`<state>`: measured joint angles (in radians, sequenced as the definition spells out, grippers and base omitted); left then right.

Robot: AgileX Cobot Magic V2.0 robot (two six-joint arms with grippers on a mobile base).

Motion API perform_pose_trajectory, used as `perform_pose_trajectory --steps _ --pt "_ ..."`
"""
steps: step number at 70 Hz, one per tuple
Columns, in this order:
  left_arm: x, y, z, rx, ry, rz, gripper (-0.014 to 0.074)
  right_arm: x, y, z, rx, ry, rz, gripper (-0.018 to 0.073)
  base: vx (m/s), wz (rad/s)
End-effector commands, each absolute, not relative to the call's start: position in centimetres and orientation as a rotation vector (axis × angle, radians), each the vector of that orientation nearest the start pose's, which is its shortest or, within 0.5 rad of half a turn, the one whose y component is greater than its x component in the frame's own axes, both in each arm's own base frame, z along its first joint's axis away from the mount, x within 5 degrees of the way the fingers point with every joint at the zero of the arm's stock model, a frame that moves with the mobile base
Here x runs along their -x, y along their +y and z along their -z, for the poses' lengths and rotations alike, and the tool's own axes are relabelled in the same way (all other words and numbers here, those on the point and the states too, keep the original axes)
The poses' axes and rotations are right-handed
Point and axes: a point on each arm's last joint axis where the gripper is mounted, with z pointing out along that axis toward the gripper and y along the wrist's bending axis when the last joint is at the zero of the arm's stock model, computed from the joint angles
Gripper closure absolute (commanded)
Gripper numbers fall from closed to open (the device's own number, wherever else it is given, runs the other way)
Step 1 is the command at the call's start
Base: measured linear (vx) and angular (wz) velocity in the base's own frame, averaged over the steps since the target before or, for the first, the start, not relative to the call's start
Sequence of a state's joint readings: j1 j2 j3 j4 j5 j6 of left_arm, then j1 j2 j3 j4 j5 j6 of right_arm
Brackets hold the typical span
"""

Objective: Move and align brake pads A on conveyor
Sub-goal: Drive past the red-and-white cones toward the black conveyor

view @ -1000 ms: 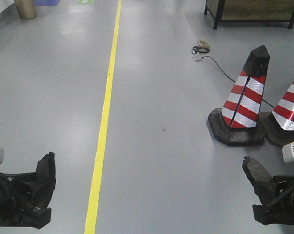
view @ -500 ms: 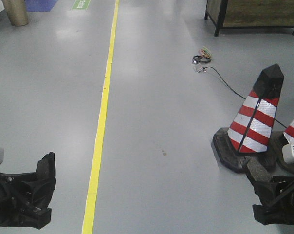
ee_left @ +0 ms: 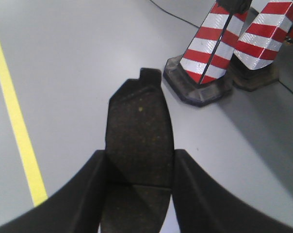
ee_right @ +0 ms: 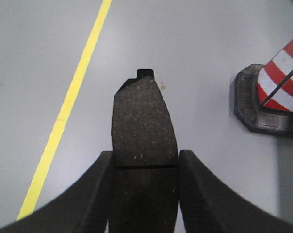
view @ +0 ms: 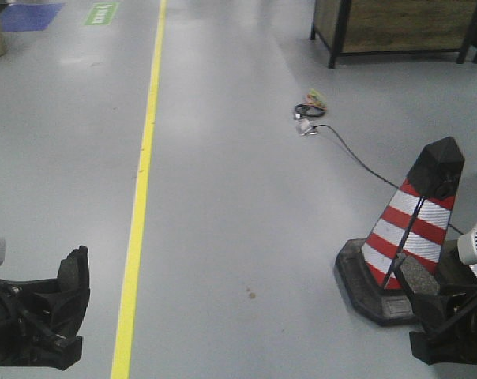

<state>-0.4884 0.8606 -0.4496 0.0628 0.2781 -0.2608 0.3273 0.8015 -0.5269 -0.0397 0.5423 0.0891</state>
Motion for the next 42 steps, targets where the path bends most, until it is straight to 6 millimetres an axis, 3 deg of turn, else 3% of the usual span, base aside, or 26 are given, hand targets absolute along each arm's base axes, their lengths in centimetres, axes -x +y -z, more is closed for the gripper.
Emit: perform_pose_trajectory --steps 1,42 --pt "-15.09 -7.97 -26.98 -0.291 2.051 0.420 0.0496 -14.75 4.78 -28.33 0.300 2.174 -0.184 0.0522 0.43 -0.31" --pt "-15.09 -7.97 -26.98 -0.291 2.051 0.420 0.0496 -14.75 4.78 -28.33 0.300 2.173 -0.185 0.0522 0.36 -0.53"
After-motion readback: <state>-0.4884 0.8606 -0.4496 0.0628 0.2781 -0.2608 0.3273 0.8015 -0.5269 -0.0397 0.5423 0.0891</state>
